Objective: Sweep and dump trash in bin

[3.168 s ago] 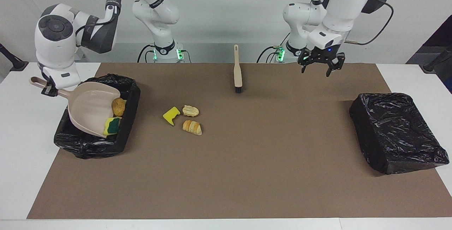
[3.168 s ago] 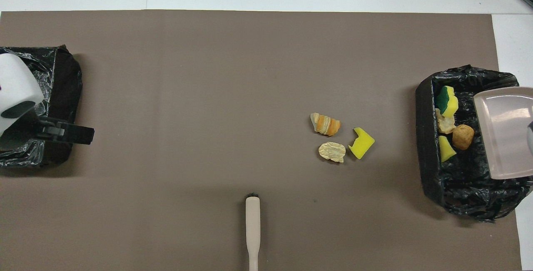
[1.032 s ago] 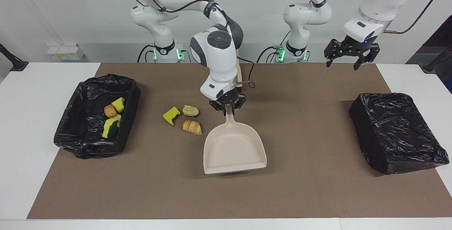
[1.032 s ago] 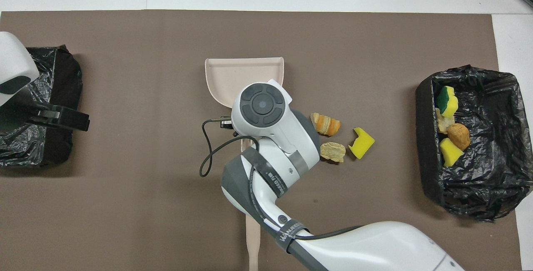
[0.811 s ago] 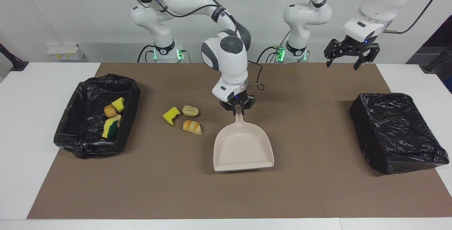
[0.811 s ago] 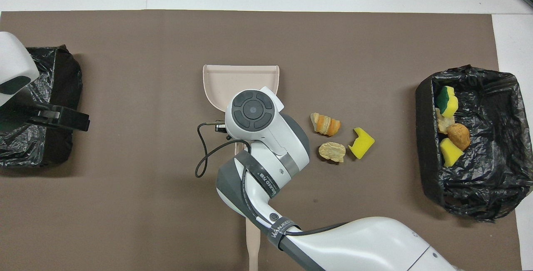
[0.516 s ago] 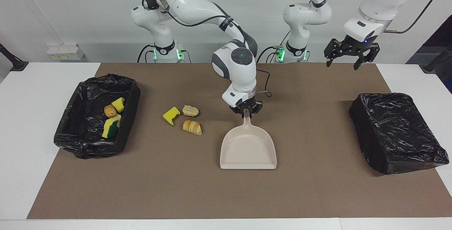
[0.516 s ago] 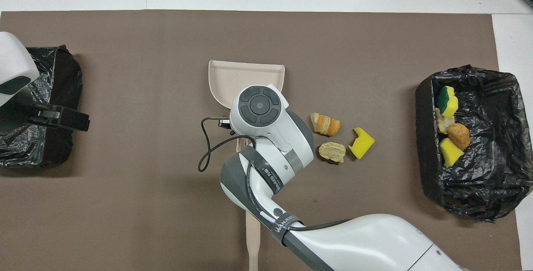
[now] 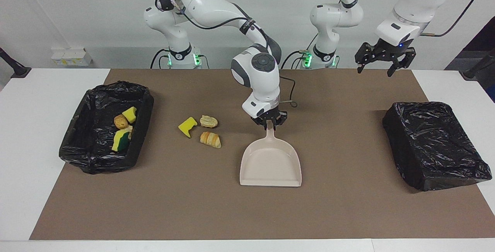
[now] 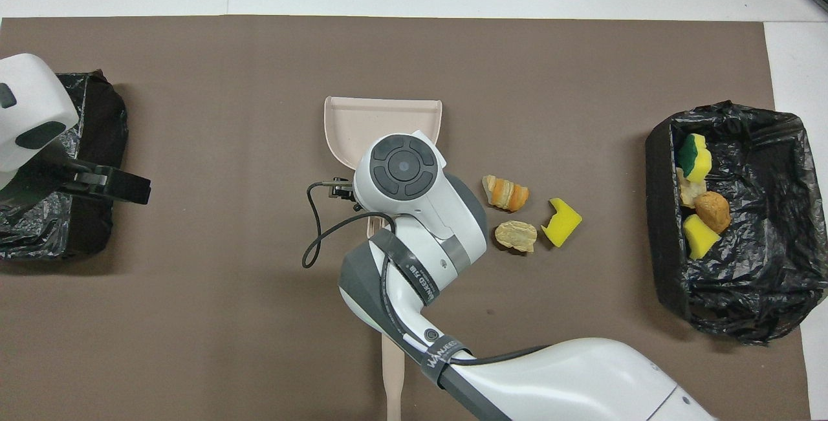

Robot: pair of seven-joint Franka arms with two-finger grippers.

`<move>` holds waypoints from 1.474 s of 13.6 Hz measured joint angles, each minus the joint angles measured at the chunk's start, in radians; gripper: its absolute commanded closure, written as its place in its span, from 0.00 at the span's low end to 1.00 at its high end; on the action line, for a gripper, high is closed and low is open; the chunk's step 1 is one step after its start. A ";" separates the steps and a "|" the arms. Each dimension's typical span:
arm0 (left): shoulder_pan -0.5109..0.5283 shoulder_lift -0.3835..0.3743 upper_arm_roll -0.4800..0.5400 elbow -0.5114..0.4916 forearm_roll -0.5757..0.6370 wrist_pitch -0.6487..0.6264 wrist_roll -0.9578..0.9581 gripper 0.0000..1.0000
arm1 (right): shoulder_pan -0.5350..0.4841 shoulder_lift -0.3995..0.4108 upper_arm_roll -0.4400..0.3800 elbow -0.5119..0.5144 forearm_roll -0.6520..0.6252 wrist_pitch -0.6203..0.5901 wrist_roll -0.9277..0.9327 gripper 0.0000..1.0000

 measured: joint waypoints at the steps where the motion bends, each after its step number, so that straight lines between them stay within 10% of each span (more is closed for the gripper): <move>1: -0.008 0.001 -0.005 -0.007 -0.012 0.012 0.000 0.00 | 0.000 -0.025 -0.001 -0.006 0.001 -0.034 -0.012 0.00; 7: -0.211 0.040 -0.017 -0.154 -0.030 0.257 -0.146 0.00 | 0.016 -0.299 0.009 -0.175 0.165 -0.357 -0.051 0.00; 13: -0.336 0.219 -0.018 -0.177 -0.030 0.518 -0.267 0.00 | 0.158 -0.544 0.013 -0.666 0.350 -0.096 -0.054 0.00; 20: -0.394 0.363 -0.018 -0.212 -0.030 0.675 -0.368 0.00 | 0.289 -0.586 0.012 -0.851 0.367 0.064 -0.009 0.00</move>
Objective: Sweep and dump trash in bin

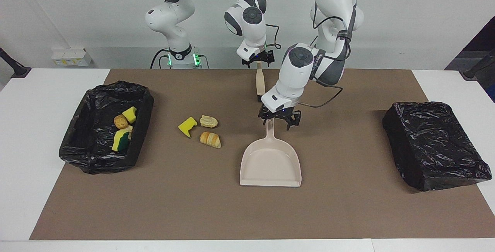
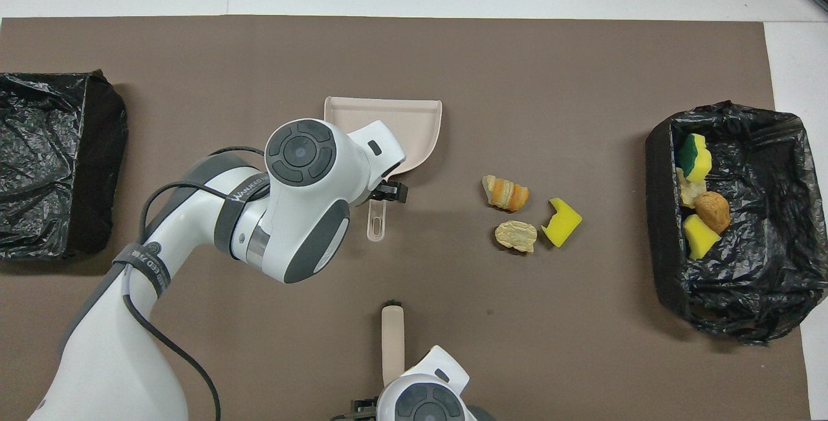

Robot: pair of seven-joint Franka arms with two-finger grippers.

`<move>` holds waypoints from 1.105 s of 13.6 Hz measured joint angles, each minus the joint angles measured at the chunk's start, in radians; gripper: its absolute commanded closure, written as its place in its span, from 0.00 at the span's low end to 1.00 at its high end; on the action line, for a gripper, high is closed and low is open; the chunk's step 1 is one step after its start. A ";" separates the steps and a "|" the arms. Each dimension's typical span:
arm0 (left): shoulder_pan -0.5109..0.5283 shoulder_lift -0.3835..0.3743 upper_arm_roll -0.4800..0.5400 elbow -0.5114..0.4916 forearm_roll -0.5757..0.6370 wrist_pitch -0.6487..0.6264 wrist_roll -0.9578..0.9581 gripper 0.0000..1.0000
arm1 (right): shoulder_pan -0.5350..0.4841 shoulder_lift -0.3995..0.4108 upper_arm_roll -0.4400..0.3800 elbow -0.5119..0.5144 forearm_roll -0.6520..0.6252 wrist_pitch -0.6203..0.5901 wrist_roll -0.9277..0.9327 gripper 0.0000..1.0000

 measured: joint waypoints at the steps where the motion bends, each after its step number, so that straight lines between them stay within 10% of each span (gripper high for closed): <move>1: 0.000 0.000 0.000 -0.025 0.000 0.026 0.000 0.00 | 0.011 0.000 0.000 -0.006 0.000 0.005 0.001 0.00; 3: -0.005 0.000 0.000 -0.065 0.000 0.068 -0.003 0.12 | 0.029 0.000 0.000 -0.016 0.001 0.008 0.002 0.10; 6: -0.007 -0.001 0.003 -0.072 0.000 0.091 -0.007 0.12 | 0.032 0.000 -0.001 -0.025 0.001 0.009 0.003 0.80; 8: -0.007 -0.003 0.006 -0.064 0.000 0.095 -0.007 0.21 | 0.032 0.000 -0.001 -0.025 0.001 0.009 0.005 0.99; 12: -0.007 -0.004 0.007 -0.063 0.000 0.118 -0.011 0.57 | 0.041 0.000 -0.001 -0.025 0.001 0.019 0.063 1.00; 15: -0.007 -0.004 0.008 -0.063 0.000 0.145 -0.013 0.57 | 0.040 0.000 -0.004 -0.016 0.001 0.017 0.069 1.00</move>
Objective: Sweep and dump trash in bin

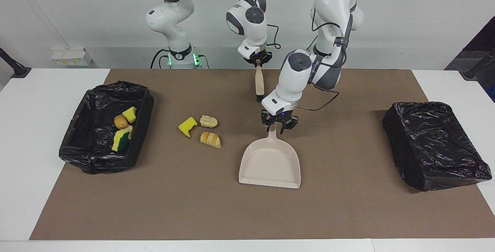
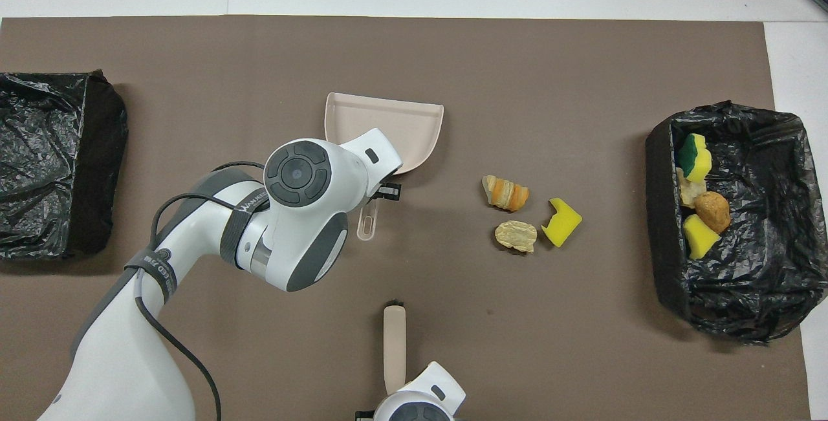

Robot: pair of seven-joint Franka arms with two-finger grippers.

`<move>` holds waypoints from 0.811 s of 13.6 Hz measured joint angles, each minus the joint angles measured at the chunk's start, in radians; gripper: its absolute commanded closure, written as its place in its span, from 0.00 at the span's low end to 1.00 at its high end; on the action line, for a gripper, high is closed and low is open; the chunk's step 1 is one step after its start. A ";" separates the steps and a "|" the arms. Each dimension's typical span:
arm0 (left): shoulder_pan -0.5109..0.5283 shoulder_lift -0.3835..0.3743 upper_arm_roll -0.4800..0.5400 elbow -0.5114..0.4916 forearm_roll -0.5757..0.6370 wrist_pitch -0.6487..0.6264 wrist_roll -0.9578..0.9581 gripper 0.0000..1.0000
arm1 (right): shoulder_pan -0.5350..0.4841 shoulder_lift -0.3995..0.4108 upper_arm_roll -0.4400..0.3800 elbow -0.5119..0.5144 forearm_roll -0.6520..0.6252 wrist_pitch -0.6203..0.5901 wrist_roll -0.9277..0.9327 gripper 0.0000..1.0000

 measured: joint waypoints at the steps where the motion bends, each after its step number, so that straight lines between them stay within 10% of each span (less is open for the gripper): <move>1: 0.000 0.000 0.000 -0.001 0.000 0.000 0.000 0.38 | -0.003 -0.002 -0.004 0.007 0.000 -0.013 0.000 1.00; 3: 0.000 0.001 0.000 -0.004 0.000 -0.001 0.000 0.18 | -0.026 -0.020 -0.011 0.031 0.000 -0.076 0.001 1.00; 5: 0.000 0.001 0.000 -0.005 0.000 -0.008 0.000 0.18 | -0.081 -0.055 -0.014 0.055 -0.002 -0.160 0.001 1.00; 11: 0.000 0.002 0.000 -0.014 0.000 -0.015 0.000 0.80 | -0.295 -0.151 -0.020 0.130 -0.162 -0.407 -0.119 1.00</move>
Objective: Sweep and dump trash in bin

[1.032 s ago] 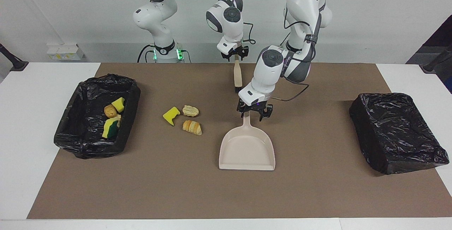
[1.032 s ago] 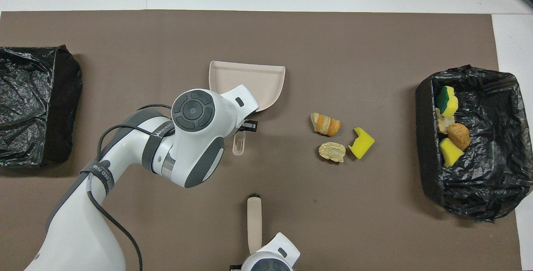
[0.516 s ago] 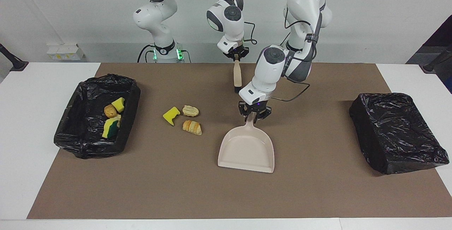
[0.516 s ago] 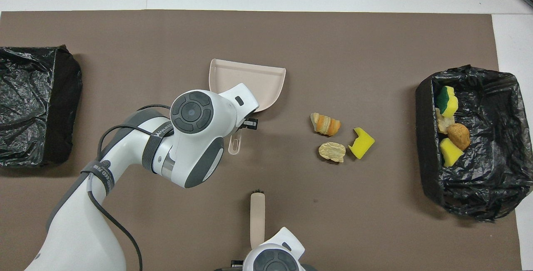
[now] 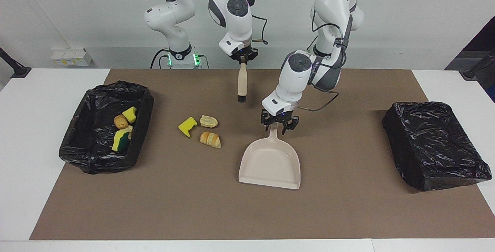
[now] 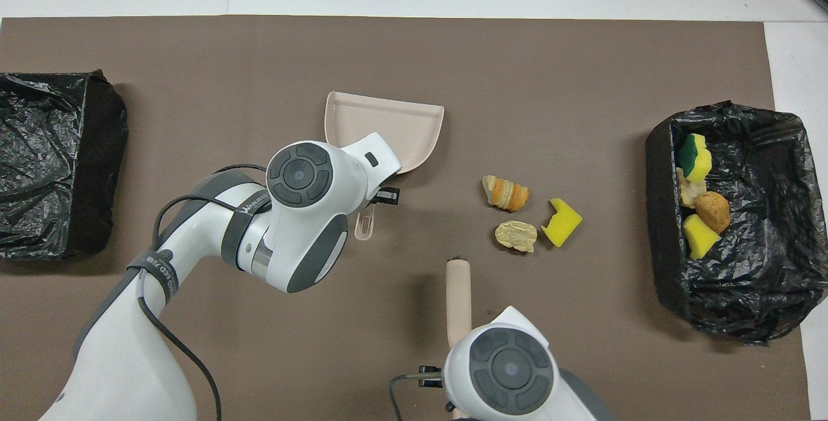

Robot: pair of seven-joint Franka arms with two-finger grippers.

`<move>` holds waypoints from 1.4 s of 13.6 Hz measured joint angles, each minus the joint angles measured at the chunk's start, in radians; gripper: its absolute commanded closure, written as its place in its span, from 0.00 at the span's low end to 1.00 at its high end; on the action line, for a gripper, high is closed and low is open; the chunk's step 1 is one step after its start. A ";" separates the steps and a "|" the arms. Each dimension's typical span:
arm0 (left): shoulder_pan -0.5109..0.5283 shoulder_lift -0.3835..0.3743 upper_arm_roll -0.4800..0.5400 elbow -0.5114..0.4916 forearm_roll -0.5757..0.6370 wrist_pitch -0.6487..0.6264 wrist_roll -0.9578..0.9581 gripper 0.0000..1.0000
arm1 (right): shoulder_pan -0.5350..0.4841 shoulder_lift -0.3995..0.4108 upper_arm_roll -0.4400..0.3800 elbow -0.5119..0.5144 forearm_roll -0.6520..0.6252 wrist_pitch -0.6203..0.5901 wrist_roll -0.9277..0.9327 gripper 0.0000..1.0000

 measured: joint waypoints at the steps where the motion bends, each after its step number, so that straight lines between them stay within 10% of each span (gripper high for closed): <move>1: 0.000 0.000 0.000 -0.002 0.000 0.000 0.000 0.91 | -0.048 0.001 -0.001 0.027 -0.041 -0.030 -0.027 1.00; 10: 0.042 -0.031 0.025 0.013 0.003 -0.058 0.165 1.00 | -0.540 0.133 -0.009 0.056 -0.391 0.017 -0.589 1.00; 19: 0.080 -0.093 0.031 0.017 0.116 -0.306 0.804 1.00 | -0.475 0.257 0.015 0.054 -0.265 0.067 -0.550 1.00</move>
